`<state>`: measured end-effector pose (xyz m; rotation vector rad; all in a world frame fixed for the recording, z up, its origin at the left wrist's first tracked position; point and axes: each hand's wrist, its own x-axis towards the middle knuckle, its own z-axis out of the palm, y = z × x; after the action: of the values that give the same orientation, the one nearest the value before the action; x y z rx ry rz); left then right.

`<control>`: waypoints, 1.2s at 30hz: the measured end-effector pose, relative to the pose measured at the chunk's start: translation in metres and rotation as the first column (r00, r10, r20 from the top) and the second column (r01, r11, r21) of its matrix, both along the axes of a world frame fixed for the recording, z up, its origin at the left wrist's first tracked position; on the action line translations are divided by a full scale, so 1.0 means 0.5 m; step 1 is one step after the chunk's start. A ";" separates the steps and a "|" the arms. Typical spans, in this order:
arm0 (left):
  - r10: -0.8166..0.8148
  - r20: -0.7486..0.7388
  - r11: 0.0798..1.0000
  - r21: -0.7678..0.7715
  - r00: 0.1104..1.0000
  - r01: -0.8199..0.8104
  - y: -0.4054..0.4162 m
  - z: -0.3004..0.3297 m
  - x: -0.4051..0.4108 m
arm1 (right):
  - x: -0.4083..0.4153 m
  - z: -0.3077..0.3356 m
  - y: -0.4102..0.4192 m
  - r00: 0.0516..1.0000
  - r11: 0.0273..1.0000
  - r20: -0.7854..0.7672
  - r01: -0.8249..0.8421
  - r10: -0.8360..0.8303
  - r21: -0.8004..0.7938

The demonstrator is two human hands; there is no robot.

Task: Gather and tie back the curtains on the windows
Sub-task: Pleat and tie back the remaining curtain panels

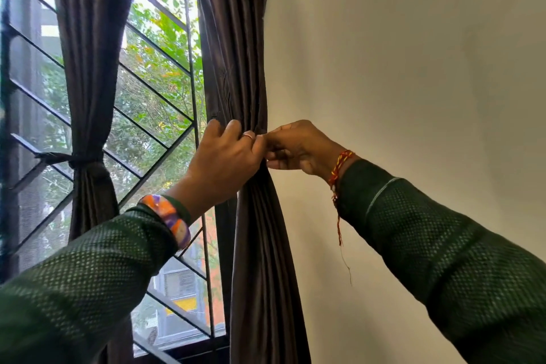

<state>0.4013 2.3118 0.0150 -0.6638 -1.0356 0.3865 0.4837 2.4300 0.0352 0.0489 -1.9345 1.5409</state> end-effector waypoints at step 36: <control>-0.498 0.554 0.336 0.832 -0.667 0.441 -0.092 -0.022 0.006 | 0.029 -0.057 -0.021 1.000 0.775 -0.015 -0.002 0.015 0.631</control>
<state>0.4042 2.2659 0.0039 -1.5297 -1.7460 -1.8273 0.4979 2.4195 0.0066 0.3614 -2.3543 0.8154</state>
